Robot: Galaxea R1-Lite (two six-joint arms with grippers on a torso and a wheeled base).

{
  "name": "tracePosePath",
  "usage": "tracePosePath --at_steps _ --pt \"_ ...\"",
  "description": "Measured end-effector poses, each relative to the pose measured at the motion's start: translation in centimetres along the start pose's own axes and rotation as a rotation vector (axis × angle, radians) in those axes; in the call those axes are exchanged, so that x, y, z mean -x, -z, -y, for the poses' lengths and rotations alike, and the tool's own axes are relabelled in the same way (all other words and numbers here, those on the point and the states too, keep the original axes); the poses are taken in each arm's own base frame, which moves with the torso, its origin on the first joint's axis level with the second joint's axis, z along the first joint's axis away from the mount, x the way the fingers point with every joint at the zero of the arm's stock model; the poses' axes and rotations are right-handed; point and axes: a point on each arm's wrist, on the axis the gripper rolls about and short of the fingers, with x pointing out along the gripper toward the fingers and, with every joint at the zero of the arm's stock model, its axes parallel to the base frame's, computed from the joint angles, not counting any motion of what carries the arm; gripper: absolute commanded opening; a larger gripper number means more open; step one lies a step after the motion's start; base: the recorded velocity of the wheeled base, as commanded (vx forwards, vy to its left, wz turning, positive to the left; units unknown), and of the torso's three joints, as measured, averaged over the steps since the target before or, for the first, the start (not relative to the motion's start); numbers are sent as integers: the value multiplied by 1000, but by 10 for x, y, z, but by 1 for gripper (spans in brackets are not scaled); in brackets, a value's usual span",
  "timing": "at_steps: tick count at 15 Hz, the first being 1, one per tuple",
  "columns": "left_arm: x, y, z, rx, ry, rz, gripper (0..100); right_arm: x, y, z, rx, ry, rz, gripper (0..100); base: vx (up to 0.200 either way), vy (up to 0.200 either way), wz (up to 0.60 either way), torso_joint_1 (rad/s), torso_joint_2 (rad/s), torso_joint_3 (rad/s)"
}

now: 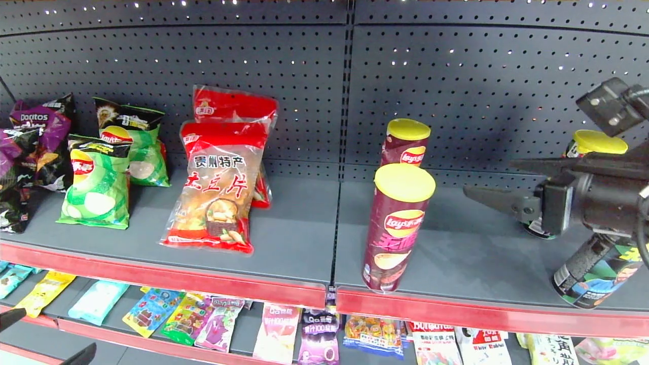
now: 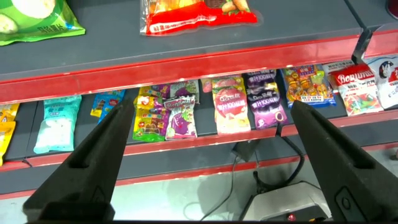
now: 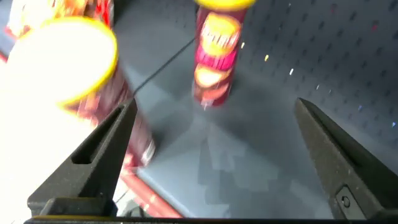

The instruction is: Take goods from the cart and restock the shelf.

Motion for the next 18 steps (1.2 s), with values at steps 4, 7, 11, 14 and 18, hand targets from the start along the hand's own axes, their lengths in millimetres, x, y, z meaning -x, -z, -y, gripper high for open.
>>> tracePosePath --at_steps 4,7,11,14,18 --pt "-8 -8 0 -16 6 -27 100 34 42 -14 10 -51 -46 100 0 0 0 0 0 0" --pt "-15 -13 0 -28 21 -37 100 58 75 -23 18 -87 -72 100 0 0 0 0 0 0" --pt "-27 -21 1 -28 35 -34 100 81 102 -27 27 -110 -58 100 0 0 0 0 0 0" --pt "-36 -22 2 -28 50 -64 100 98 121 -28 28 -98 -132 100 0 0 0 0 0 0" --pt "-42 -21 2 -28 52 -97 100 125 131 -29 22 -93 -181 100 0 0 0 0 0 0"
